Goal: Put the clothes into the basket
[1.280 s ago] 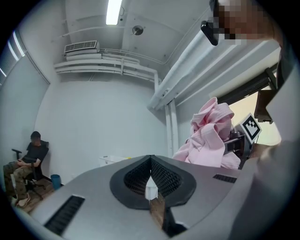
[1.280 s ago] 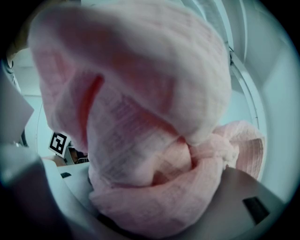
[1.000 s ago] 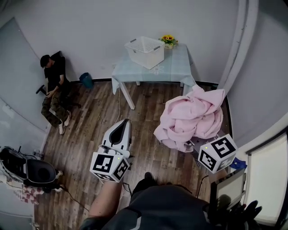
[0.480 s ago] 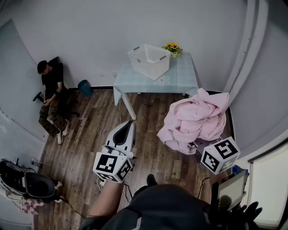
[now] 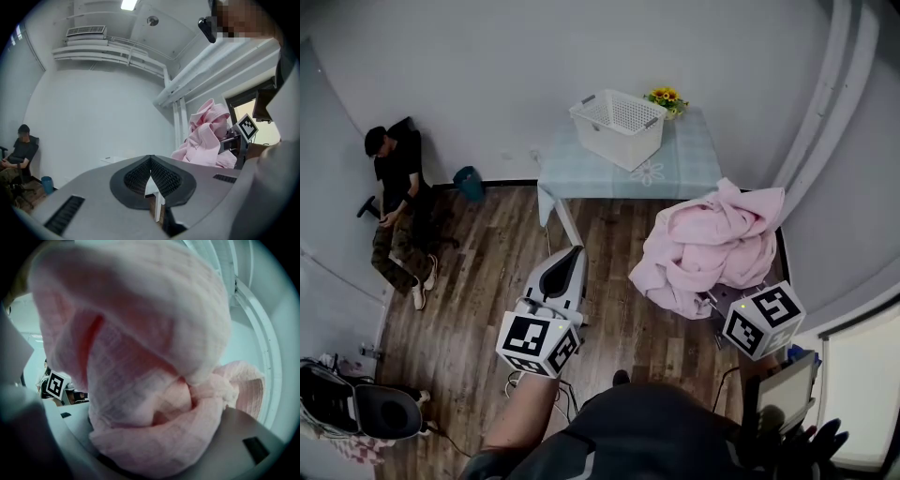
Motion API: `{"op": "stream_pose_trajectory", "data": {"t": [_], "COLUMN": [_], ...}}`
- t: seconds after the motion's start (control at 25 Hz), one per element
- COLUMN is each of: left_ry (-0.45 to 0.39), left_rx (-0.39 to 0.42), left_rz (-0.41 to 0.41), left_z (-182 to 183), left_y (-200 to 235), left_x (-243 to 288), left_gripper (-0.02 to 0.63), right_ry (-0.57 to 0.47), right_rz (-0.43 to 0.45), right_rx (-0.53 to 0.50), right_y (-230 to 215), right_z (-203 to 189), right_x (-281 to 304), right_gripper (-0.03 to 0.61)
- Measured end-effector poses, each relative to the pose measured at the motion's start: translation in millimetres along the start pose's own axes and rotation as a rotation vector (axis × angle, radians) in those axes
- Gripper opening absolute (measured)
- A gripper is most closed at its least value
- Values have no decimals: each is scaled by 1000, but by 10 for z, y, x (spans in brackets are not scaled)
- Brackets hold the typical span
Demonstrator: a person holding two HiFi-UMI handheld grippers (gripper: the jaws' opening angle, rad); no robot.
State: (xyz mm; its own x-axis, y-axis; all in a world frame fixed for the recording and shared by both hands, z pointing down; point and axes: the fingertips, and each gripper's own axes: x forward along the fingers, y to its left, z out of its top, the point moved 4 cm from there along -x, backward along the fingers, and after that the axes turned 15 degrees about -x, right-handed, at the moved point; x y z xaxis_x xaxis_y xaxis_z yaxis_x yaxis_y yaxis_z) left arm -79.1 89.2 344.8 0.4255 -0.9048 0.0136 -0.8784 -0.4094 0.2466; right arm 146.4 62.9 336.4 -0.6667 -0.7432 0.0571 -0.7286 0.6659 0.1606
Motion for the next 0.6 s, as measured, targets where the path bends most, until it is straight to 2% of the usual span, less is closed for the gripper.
{"op": "stream_pose_trajectory", "data": {"t": [0.16, 0.24, 0.6], "left_ry": [12, 17, -13], "left_rx": [16, 8, -64], "left_rz": [-1, -5, -72], "left_z": [-108, -76, 426], "left_y": [292, 417, 621], "left_x": [295, 335, -257], "left_gripper": [9, 9, 8], "right_ry": [-3, -2, 35], "right_rz": [-2, -5, -24], "right_rx": [4, 9, -12], "right_y": [-111, -86, 568], "right_z": [-198, -169, 513], "right_x": [351, 473, 478], "right_gripper": [319, 319, 319]}}
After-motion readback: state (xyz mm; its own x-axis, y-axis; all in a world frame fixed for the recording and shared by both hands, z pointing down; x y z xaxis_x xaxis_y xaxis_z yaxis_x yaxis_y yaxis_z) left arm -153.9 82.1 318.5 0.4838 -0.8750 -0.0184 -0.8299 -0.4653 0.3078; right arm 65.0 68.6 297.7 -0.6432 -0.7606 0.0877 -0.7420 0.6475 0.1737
